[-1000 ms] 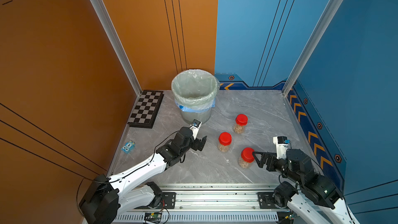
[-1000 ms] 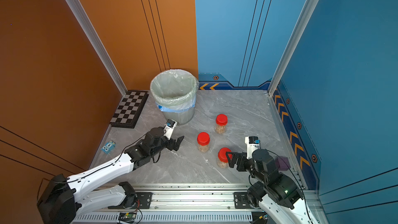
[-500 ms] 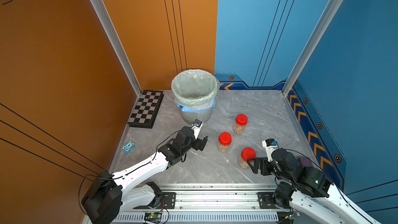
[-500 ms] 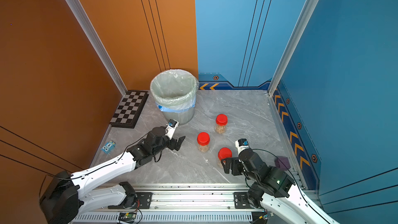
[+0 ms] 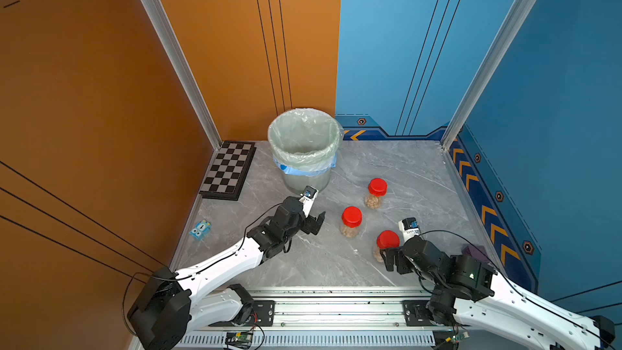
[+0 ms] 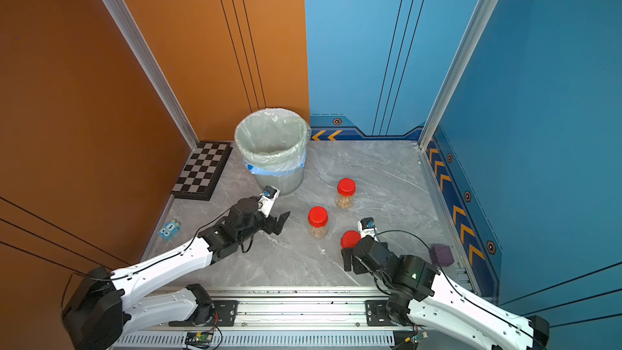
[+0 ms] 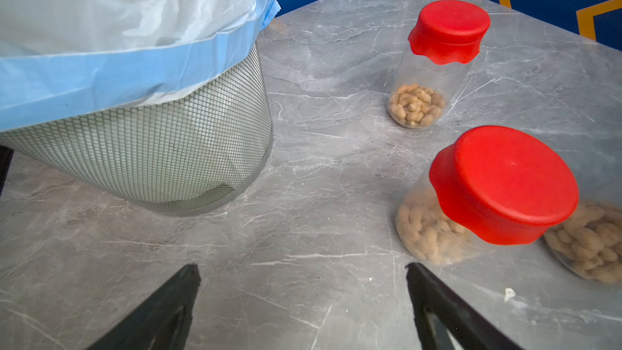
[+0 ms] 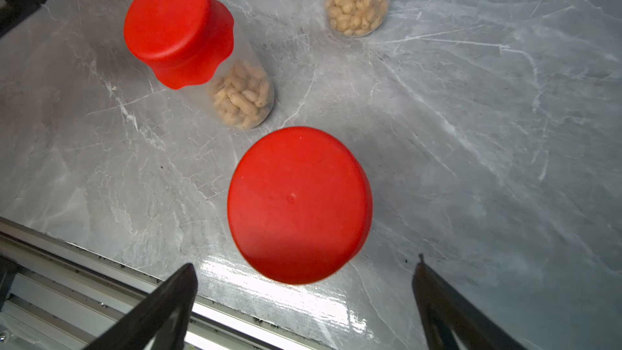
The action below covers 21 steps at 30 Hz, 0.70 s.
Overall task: Empty moldy peanuts from jars
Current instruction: Pick up the jar from the center of the board.
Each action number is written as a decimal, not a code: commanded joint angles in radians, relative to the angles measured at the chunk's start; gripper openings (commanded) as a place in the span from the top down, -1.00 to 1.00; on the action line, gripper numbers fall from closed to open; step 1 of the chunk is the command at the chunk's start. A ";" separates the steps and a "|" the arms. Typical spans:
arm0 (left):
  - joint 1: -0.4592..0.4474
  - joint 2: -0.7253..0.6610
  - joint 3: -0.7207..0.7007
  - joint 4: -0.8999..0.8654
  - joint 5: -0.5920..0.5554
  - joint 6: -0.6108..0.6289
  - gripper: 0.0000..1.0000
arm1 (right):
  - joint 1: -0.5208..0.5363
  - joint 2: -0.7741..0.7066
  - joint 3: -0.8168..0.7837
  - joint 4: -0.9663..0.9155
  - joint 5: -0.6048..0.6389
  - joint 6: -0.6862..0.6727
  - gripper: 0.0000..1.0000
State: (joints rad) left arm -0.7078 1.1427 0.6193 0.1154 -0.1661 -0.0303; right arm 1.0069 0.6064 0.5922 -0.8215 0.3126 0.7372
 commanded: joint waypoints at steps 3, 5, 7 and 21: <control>0.001 -0.015 0.012 0.024 0.016 0.009 -0.96 | 0.012 -0.053 -0.016 0.041 0.036 0.002 -1.00; 0.001 -0.011 0.014 0.023 0.018 0.009 -0.96 | 0.012 -0.058 -0.024 0.032 0.045 0.001 -1.00; 0.000 -0.009 0.016 0.023 0.024 0.009 -0.96 | 0.011 -0.050 -0.032 0.036 0.046 -0.006 -1.00; 0.001 0.002 0.009 0.031 0.027 0.007 -0.96 | 0.016 0.098 -0.035 0.129 0.087 -0.064 -1.00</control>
State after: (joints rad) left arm -0.7078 1.1419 0.6193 0.1242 -0.1627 -0.0303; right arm 1.0157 0.6727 0.5617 -0.7292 0.3473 0.7044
